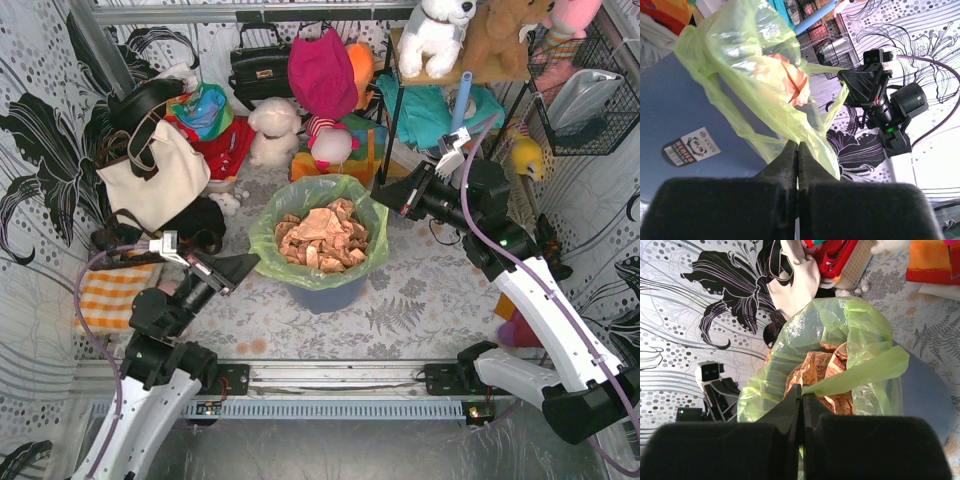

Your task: Tie the trash bag

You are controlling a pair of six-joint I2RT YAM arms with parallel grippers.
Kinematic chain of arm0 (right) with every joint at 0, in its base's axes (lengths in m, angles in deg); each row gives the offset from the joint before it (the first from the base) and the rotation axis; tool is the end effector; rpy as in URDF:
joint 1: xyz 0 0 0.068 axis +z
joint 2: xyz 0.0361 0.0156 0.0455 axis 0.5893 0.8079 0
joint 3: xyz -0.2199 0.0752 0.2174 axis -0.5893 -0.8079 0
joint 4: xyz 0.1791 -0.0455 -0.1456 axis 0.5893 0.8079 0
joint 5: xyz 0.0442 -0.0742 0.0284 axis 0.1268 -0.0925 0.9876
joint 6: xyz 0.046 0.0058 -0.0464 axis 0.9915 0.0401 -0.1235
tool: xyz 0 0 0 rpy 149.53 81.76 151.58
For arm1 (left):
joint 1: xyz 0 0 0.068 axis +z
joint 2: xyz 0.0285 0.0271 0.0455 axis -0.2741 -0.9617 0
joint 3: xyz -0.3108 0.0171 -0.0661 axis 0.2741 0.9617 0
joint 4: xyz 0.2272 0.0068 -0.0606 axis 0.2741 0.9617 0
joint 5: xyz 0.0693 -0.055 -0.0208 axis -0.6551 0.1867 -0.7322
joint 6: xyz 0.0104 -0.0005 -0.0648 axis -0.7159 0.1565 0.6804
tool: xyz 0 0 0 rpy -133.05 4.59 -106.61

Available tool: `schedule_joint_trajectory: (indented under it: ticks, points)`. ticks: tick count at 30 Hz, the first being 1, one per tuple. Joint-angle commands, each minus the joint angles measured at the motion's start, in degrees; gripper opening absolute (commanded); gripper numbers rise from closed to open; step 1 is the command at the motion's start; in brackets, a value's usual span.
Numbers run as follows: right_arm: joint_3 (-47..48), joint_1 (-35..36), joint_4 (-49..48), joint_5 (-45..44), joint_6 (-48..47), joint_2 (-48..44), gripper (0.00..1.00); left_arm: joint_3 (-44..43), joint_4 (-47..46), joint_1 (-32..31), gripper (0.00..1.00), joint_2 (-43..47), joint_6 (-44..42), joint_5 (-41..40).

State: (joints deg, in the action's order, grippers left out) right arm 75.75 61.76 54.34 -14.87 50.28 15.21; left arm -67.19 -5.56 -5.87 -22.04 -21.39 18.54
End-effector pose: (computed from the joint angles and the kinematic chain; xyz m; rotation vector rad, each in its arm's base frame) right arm 0.1672 0.1027 0.4532 0.0174 1.7882 1.2982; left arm 0.0245 -0.0250 0.2936 -0.3452 1.5709 -1.4092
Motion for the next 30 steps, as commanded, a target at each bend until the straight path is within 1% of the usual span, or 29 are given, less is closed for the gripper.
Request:
schedule_joint_trajectory:
  ticks: [1,5,10,16,20,25,30]
  points:
    - [-0.17,0.01,-4.27,1.35,1.17,-1.41,0.0,-6.57,-0.84,-0.25,0.0,-4.57,-6.3,2.51]
    - [0.36,-0.03,-6.12,1.78,1.86,-1.56,0.0,-10.44,-3.38,-0.24,0.0,-10.4,-7.72,4.88]
    - [2.72,-0.03,-6.06,1.22,1.92,-1.22,0.0,-14.16,-6.58,-0.22,0.0,-15.65,-8.62,6.45]
    - [4.82,-0.03,-8.17,1.57,2.62,-0.86,0.0,-19.12,-6.93,-0.26,0.0,-22.71,-11.95,6.59]
    - [6.41,0.0,-7.57,1.58,2.45,-0.18,0.0,-21.58,-7.92,-0.23,0.0,-26.02,-12.8,5.76]
    - [8.7,0.01,-7.08,1.17,1.87,0.27,0.0,-27.2,-7.03,-0.27,0.0,-31.07,-14.62,6.34]
    - [11.4,0.01,-7.5,1.19,2.14,0.81,0.0,-30.81,-6.16,-0.26,0.0,-33.12,-15.96,7.02]
